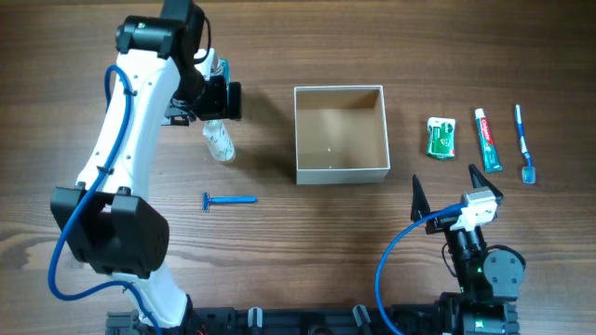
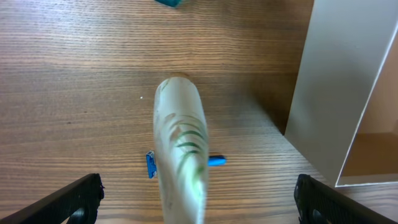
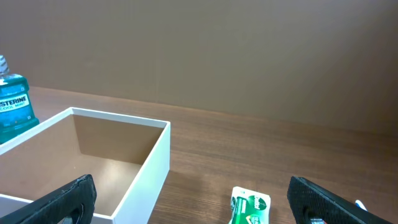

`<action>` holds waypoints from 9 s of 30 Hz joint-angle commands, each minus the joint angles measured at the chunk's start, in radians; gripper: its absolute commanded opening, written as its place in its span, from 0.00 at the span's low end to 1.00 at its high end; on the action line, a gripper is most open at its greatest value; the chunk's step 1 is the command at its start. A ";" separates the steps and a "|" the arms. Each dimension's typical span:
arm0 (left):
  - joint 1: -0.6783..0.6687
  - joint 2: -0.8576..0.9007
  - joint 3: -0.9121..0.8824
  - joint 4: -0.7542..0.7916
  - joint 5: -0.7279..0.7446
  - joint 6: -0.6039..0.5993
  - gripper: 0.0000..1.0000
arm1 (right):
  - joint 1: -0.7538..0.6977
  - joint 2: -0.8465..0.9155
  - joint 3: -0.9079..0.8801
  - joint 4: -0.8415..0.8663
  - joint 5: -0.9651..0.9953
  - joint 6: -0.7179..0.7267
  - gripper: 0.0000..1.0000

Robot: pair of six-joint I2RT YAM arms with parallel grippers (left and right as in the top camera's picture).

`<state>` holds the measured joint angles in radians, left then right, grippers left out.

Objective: Pack container
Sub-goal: 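Lower the left gripper onto the Pantene tube and close on it, then lift the Pantene tube and carry it over the white box, then lower the tube upright into the box's left corner and open the gripper, then move the left gripper back over the blue Listerine bottle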

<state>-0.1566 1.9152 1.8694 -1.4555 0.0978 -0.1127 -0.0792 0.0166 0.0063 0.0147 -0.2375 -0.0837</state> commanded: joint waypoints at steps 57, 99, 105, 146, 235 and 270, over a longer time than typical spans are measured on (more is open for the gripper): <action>-0.016 0.050 0.014 0.000 0.029 -0.030 0.04 | -0.002 -0.005 -0.001 0.003 0.012 0.007 1.00; -0.016 -0.017 0.295 0.185 0.246 -0.107 0.04 | -0.002 -0.005 -0.001 0.003 0.012 0.008 1.00; -0.033 -0.051 0.341 0.294 0.194 -0.117 0.04 | -0.002 -0.005 -0.001 0.003 0.012 0.008 1.00; -0.387 0.065 0.349 0.113 0.018 -0.227 0.04 | -0.002 -0.005 -0.001 0.003 0.012 0.007 1.00; -0.336 0.128 0.351 0.379 -0.145 -0.243 0.48 | -0.002 -0.005 -0.001 0.003 0.012 0.007 1.00; 0.044 0.107 0.333 0.154 -0.201 -0.098 0.64 | -0.002 -0.005 -0.001 0.003 0.012 0.007 1.00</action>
<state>-0.1127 1.9778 2.2040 -1.3022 -0.1081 -0.3042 -0.0792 0.0166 0.0063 0.0147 -0.2375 -0.0834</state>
